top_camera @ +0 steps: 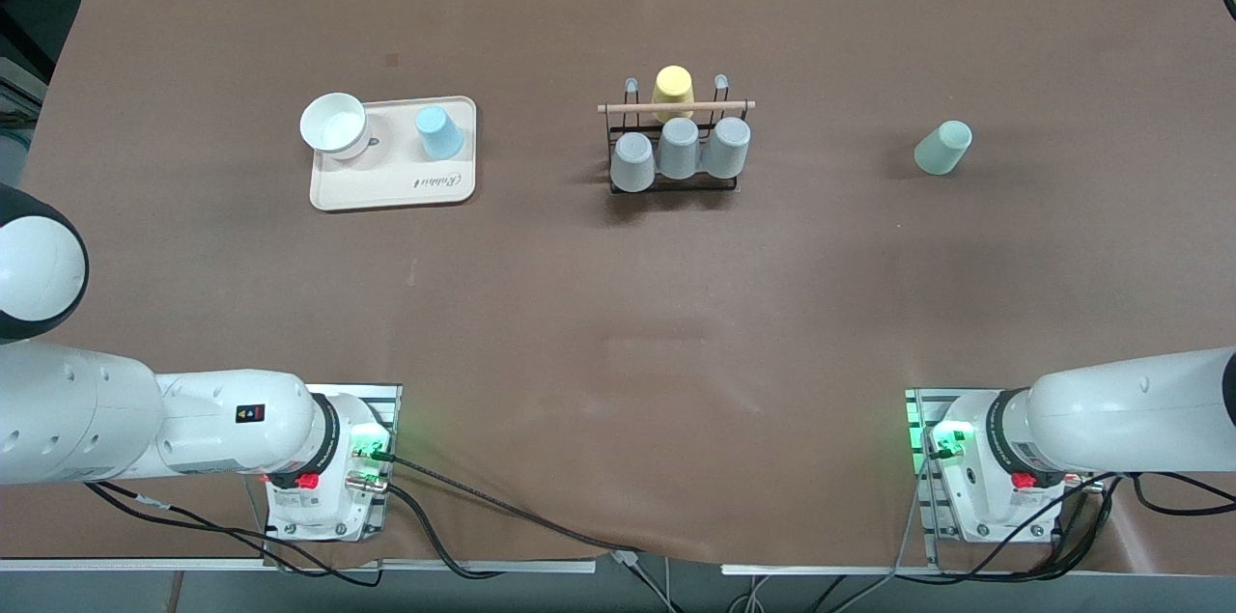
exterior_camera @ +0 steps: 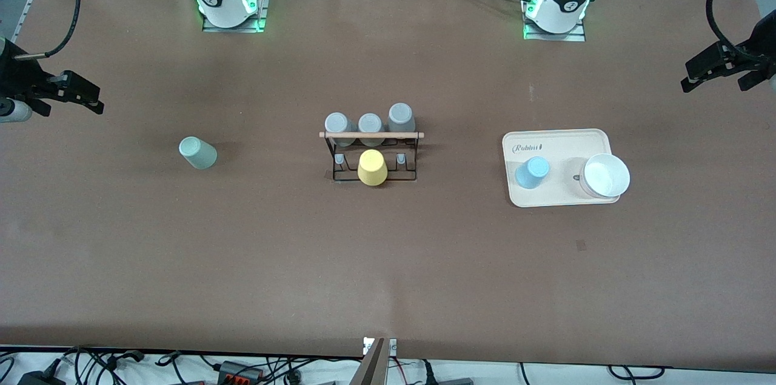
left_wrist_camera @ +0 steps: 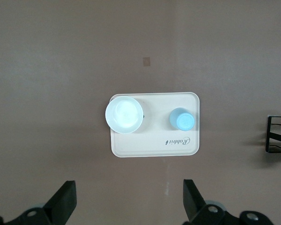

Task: Hang scattered cups on rack with three cups
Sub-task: 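Reach the left gripper down to the light blue cup on the tray, then close the left gripper on the light blue cup and lift it, then carry the light blue cup with the left gripper to the rack, then hang the light blue cup on the rack peg beside the yellow cup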

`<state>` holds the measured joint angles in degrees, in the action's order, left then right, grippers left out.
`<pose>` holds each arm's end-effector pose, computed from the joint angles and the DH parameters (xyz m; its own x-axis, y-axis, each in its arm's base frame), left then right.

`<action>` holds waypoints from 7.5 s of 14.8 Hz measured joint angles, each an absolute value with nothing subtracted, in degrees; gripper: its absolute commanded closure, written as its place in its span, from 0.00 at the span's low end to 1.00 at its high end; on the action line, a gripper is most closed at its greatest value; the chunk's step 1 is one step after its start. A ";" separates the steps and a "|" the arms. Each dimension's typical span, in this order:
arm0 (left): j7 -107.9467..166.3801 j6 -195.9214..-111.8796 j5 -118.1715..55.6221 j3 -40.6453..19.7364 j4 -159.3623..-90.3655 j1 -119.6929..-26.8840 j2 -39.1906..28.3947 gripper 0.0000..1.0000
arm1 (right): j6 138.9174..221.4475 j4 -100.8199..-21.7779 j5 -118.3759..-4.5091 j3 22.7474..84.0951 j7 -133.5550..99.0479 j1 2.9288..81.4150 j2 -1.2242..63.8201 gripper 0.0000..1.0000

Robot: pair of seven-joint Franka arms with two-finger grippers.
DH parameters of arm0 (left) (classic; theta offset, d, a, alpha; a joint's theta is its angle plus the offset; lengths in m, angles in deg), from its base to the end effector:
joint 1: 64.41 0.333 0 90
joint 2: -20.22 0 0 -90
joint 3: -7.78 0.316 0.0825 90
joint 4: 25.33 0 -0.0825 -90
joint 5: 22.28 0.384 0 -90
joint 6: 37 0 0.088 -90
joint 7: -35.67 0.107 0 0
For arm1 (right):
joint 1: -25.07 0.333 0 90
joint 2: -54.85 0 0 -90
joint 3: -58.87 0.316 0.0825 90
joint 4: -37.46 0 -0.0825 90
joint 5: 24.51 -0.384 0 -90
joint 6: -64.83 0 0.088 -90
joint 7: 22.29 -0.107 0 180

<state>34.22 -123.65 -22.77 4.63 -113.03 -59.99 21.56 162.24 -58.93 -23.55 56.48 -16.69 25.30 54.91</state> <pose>0.5415 0.0106 0.6510 0.9989 0.0470 0.0048 0.0469 -0.9989 0.0074 0.5625 -0.0228 0.5834 0.9979 0.0622 0.0171 0.0618 -0.9979 0.0184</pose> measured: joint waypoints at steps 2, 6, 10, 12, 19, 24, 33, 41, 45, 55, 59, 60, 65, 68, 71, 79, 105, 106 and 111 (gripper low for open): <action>34.22 -123.64 -22.77 4.63 -113.03 -59.99 21.56 0.00 | 162.10 -58.93 -23.55 56.48 -16.69 25.30 54.94 0.00; 34.22 -123.61 -22.77 4.60 -113.05 -60.01 21.56 0.00 | 161.94 -58.93 -23.55 56.48 -16.69 25.31 54.94 0.00; 34.22 -123.78 -22.77 4.42 -114.50 -60.49 20.36 0.00 | 161.94 -58.95 -23.55 56.48 -16.69 25.31 54.94 0.00; 34.17 -125.97 -22.94 3.65 -116.10 -60.73 18.21 0.00 | 161.93 -58.96 -23.55 56.48 -16.69 25.31 54.94 0.00; 24.83 -143.72 -23.20 -2.51 -127.85 -61.34 12.42 0.00 | 161.93 -58.98 -23.56 56.41 -16.70 25.22 54.87 0.00; 18.65 -157.71 -23.21 -6.54 -136.16 -61.58 7.50 0.00 | 161.99 -58.97 -23.56 56.44 -16.69 25.24 54.61 0.00; 17.43 -170.56 -23.21 -6.91 -143.78 -61.41 1.00 0.00 | 161.98 -58.98 -23.56 56.45 -16.69 25.24 54.49 0.00; 17.24 -175.52 -23.21 -7.00 -147.34 -61.83 -1.50 0.00 | 161.99 -58.99 -23.55 56.45 -16.69 25.23 54.49 0.00; 16.81 -175.83 -23.21 -7.17 -148.04 -62.34 -1.50 0.15 | 161.99 -58.99 -23.55 56.43 -16.69 25.20 54.49 0.00; 16.83 -171.64 -22.18 -7.04 -144.70 -61.62 -0.55 0.68 | 162.73 -58.99 -23.53 56.40 -16.69 25.09 54.29 0.00; 16.53 -161.13 -21.20 -7.39 -133.95 -62.04 0.63 0.67 | 162.79 -58.99 -23.53 56.40 -16.69 25.07 54.25 0.00; 15.54 -158.77 -21.20 -7.70 -131.30 -62.21 0.84 0.67 | 162.79 -58.99 -23.53 56.39 -16.69 25.06 54.24 0.00; 2.57 -154.18 -21.21 -12.83 -123.42 -63.62 0.98 0.66 | 162.74 -58.99 -23.53 56.23 -16.69 24.88 54.11 0.00; -7.33 -154.13 -21.22 -14.18 -120.90 -67.30 0.59 0.65 | 162.74 -58.99 -23.53 56.06 -16.69 24.76 54.03 0.00; -15.37 -154.12 -21.22 -14.31 -117.30 -71.48 -2.07 0.65 | 162.73 -58.99 -23.53 55.88 -16.69 24.49 53.97 0.00; -31.51 -154.12 -21.20 -14.30 -108.09 -80.76 -12.53 0.63 | 162.73 -59.22 -23.53 55.80 -16.69 24.42 53.85 0.00; -35.86 -151.30 -20.14 -14.02 -103.46 -86.48 -19.10 0.60 | 162.55 -60.35 -23.53 55.75 -16.69 23.55 53.84 0.00; -35.89 -151.30 -20.12 -13.99 -103.30 -86.68 -19.42 0.61 | 162.55 -60.37 -23.53 55.75 -16.69 23.44 53.84 0.00; -35.94 -152.22 -20.04 -13.82 -103.10 -87.52 -20.66 0.60 | 162.55 -60.38 -23.53 55.75 -16.69 23.39 53.84 0.00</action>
<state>-35.94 -152.22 -20.04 -13.82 -103.10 -87.52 -20.66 162.55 -60.38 -23.53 55.75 -16.69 23.39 53.84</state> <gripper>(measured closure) 0.361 0.000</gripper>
